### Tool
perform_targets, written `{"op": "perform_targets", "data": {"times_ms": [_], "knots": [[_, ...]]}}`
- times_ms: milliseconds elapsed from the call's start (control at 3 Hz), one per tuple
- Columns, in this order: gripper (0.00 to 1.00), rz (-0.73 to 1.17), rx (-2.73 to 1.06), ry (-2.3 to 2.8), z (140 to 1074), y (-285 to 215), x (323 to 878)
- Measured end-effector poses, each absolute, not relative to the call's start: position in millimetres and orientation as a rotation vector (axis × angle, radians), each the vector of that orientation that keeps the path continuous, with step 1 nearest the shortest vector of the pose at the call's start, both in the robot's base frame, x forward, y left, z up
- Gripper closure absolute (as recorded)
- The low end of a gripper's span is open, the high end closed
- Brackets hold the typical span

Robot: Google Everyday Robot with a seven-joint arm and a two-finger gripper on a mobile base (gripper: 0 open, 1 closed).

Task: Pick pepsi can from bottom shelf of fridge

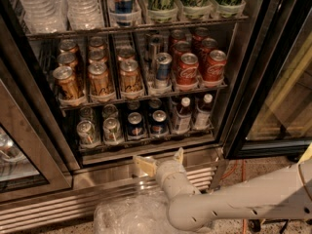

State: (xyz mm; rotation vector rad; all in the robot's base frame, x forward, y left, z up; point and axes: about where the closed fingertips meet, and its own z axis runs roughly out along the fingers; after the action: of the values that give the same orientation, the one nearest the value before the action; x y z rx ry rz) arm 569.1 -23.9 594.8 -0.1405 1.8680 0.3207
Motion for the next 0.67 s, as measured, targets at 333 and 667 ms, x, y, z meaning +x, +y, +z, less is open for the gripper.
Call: {"op": "perform_targets", "data": {"times_ms": [333,667], "knots": [[0.00,0.345,-0.037,1.728,591.4,-44.7,589.4],[0.00,0.383,-0.077,1.597,598.9,-31.6,602.8]]}}
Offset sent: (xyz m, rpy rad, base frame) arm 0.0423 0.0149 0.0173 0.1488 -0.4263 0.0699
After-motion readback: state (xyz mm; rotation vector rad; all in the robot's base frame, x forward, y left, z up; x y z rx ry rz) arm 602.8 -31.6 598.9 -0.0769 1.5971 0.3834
